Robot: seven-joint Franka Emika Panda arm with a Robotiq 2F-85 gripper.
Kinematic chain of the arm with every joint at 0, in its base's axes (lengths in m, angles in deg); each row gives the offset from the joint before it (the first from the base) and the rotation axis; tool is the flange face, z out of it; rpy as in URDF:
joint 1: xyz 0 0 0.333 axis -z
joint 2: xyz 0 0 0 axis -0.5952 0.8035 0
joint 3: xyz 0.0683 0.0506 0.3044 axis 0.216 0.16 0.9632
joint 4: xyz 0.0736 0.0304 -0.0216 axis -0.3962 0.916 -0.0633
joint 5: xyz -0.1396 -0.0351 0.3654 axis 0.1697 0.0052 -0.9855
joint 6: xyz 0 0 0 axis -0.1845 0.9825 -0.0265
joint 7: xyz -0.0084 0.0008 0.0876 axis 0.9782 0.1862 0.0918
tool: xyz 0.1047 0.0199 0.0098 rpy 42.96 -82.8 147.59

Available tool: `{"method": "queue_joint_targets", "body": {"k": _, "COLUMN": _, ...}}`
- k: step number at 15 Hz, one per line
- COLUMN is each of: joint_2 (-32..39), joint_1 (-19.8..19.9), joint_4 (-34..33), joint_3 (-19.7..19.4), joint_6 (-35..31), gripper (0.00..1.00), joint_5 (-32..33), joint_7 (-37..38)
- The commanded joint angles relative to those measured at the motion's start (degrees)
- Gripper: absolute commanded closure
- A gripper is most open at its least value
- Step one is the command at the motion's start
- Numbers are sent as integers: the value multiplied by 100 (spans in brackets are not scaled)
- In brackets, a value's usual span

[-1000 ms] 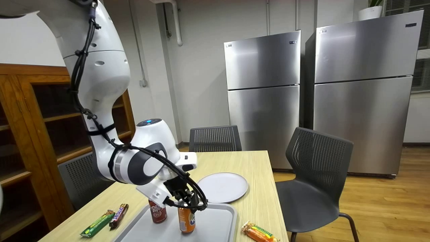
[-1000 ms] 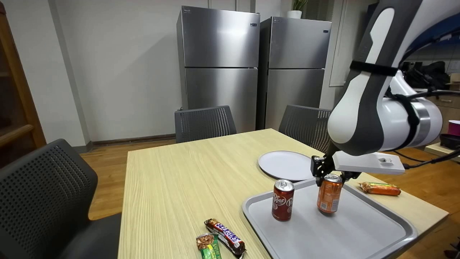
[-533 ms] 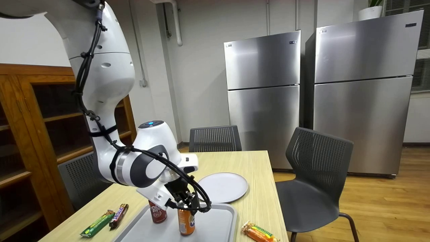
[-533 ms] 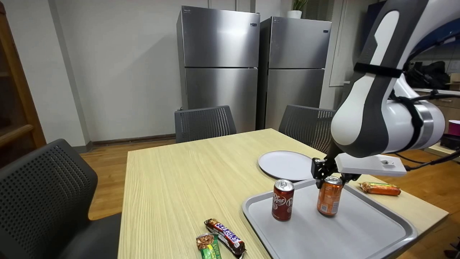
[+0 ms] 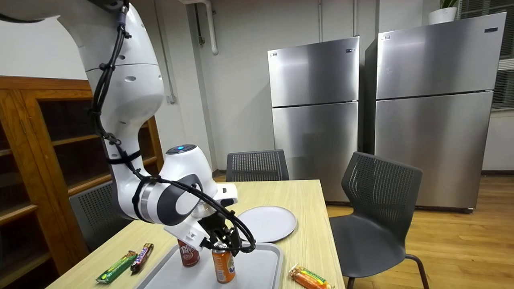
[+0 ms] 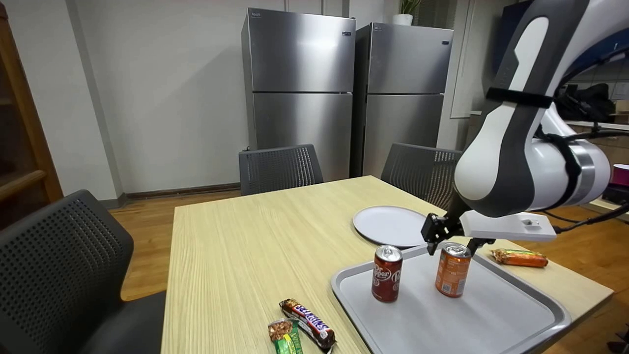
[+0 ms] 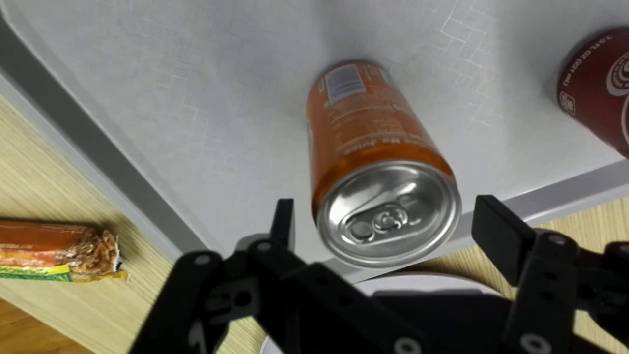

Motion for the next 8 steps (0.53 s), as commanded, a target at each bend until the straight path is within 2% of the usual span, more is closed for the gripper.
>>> {"method": "queue_joint_targets", "body": {"k": 1, "joint_2": -335, "joint_1": 306, "joint_4": 119, "joint_3": 268, "joint_6": -6, "gripper": 0, "joint_5": 119, "joint_7": -121}}
{"method": "queue_joint_targets", "body": {"k": 8, "joint_2": -866, "joint_1": 313, "joint_4": 122, "joint_3": 206, "joint_6": 167, "gripper": 0, "joint_5": 101, "joint_7": -175}}
